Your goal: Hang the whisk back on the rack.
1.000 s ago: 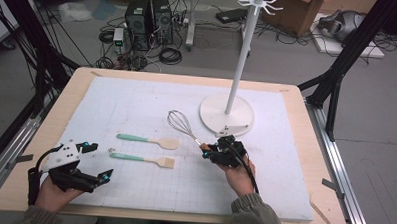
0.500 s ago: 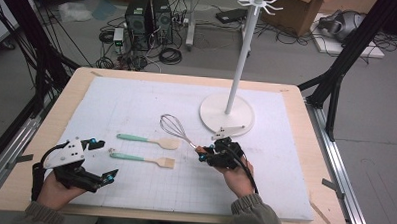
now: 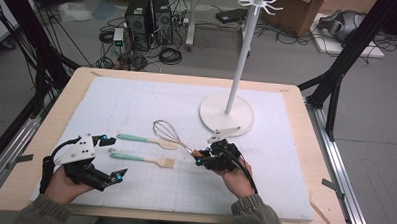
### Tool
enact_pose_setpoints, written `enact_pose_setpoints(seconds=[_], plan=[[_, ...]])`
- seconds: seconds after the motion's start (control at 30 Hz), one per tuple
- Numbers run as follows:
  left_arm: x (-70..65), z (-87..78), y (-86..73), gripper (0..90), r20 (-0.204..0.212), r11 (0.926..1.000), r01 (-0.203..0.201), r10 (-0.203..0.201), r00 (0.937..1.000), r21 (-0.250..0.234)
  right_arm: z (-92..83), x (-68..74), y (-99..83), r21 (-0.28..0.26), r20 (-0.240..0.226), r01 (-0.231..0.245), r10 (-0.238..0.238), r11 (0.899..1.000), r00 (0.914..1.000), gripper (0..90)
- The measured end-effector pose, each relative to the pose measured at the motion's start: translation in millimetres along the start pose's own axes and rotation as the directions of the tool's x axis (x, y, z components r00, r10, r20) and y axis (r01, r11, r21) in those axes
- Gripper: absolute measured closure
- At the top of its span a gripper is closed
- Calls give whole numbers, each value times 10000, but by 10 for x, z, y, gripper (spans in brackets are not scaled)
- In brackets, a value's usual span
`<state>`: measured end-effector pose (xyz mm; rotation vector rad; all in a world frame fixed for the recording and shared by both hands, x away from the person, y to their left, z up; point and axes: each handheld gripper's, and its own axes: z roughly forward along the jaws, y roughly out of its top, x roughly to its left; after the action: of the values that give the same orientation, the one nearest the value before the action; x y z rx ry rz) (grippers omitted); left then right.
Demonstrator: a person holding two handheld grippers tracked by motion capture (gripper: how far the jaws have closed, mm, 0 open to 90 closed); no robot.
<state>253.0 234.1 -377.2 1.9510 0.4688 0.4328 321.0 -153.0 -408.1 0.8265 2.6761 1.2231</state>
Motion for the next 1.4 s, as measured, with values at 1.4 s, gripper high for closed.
enact_pose_setpoints(seconds=[1.4], plan=[[-73, 350, 428, 197, 1611, 9775, -2004, 1878, 9689, 658, 212, 394, 246, 517, -1297, 1683, -1604, 9844, 9785, 704]])
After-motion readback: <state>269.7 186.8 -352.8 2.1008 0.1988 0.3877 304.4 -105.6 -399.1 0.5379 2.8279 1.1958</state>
